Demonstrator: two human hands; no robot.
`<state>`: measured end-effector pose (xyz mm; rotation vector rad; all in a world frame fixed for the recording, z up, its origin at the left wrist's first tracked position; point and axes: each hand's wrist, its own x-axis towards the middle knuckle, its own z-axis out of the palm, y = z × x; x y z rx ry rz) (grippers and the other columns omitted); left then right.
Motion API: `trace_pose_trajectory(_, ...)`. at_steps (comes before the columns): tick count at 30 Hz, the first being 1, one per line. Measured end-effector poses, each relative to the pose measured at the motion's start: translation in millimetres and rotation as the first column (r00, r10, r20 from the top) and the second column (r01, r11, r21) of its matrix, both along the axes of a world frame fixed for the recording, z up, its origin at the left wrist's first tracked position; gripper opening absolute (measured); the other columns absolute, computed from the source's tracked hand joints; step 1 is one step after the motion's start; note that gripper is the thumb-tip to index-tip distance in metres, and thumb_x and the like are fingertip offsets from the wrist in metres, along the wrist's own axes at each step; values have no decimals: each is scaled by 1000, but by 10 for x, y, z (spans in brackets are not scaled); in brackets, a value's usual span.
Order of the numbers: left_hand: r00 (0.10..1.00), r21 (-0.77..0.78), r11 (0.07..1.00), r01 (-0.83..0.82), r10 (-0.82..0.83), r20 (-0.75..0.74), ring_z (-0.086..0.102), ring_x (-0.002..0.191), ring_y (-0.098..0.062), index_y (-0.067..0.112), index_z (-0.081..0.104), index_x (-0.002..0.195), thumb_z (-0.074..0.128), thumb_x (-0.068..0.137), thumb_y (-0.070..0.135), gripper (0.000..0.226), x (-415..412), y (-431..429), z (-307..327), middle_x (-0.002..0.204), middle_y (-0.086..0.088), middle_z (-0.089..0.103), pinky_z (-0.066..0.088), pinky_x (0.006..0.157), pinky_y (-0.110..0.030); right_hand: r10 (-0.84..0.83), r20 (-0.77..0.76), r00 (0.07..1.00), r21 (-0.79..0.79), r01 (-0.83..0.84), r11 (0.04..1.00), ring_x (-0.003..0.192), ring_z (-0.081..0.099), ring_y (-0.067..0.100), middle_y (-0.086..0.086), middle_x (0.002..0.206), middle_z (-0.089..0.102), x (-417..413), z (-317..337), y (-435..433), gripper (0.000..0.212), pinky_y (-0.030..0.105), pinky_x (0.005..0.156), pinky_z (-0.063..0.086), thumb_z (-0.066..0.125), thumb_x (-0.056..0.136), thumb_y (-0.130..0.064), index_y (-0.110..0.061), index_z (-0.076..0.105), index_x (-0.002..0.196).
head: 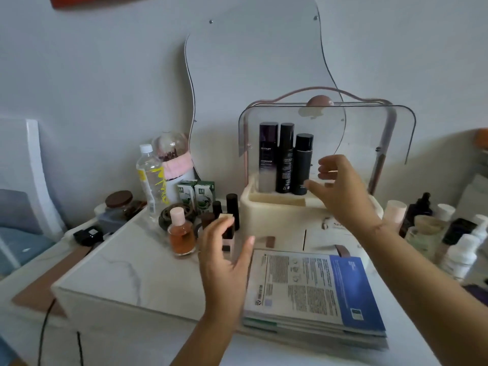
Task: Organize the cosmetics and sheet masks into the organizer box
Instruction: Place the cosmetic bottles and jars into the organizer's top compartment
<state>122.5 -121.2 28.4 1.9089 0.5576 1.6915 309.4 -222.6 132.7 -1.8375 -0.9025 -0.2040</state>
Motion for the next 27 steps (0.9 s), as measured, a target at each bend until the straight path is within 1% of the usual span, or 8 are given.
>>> trace_pose_trajectory(3, 999, -210, 977, -33, 32, -11, 54, 112, -18, 9, 57, 118, 78, 76, 18, 48, -101, 162, -141, 118, -2, 57, 38, 93, -11, 159, 98, 982, -46, -155, 987, 93, 57, -2, -16, 98, 60, -514, -283, -363, 33, 10, 81, 46, 75, 74, -24, -29, 57, 102)
trace_pose_trajectory(7, 996, -374, 927, -22, -14, -93, 59, 108, -15, 12, 61, 117, 78, 76, 22, 45, -88, 303, -236, 114, 0, 64, 39, 84, -6, 157, 179, 971, -159, -129, 979, 94, 55, -3, -19, 101, 58, -757, -547, -542, 27, 4, 84, 40, 73, 78, -22, -29, 61, 100)
trace_pose_trajectory(10, 991, -393, 919, -46, -6, -131, 63, 99, -16, 10, 64, 114, 79, 74, 24, 45, -29, 338, -257, 108, -1, 68, 46, 84, -19, 185, 14, 983, -111, -182, 977, 96, 58, -2, -17, 100, 61, -751, -668, -563, 26, 10, 87, 45, 73, 78, -19, -30, 60, 98)
trace_pose_trajectory(14, 994, -390, 920, -48, 8, -105, 62, 76, 7, 8, 67, 106, 79, 74, 17, 35, 23, 309, -234, 86, 11, 67, 39, 67, 1, 176, -174, 969, -124, -199, 972, 96, 60, 4, -10, 101, 63, -691, -795, -554, 24, 27, 89, 53, 72, 80, -22, -31, 60, 98)
trace_pose_trajectory(18, 1000, -377, 926, 20, -17, 12, 58, 74, 23, 6, 68, 103, 75, 77, 6, 27, -24, 233, -231, 83, 21, 63, 39, 64, 4, 179, -211, 961, -121, -208, 971, 98, 61, 5, -8, 102, 64, -694, -801, -544, 25, 32, 90, 53, 72, 79, -23, -32, 61, 99)
trace_pose_trajectory(21, 978, -367, 907, 206, -177, 110, 65, 81, 11, 25, 68, 110, 75, 78, 15, 34, -114, 144, -98, 95, 11, 73, 46, 71, -4, 261, -169, 950, -103, -281, 954, 103, 59, 6, -13, 105, 63, -745, -698, -517, 32, 29, 91, 52, 73, 78, -26, -32, 60, 106)
trace_pose_trajectory(23, 936, -295, 890, 348, -347, 55, 67, 92, 1, 41, 67, 108, 73, 77, 30, 33, -150, 70, 90, 100, 15, 73, 49, 79, -13, 347, -109, 932, -108, -358, 927, 101, 57, 1, -17, 112, 61, -794, -581, -473, 41, 23, 87, 52, 73, 77, -28, -32, 57, 115)
trace_pose_trajectory(27, 833, -192, 829, 525, -547, -86, 65, 105, -12, 35, 65, 115, 69, 78, 45, 39, -38, -100, 488, 108, 12, 71, 50, 87, -27, 411, 7, 912, -118, -408, 906, 68, 53, 2, -21, 101, 63, -770, -274, -407, 40, 17, 61, 44, 71, 79, -29, -33, 60, 116)
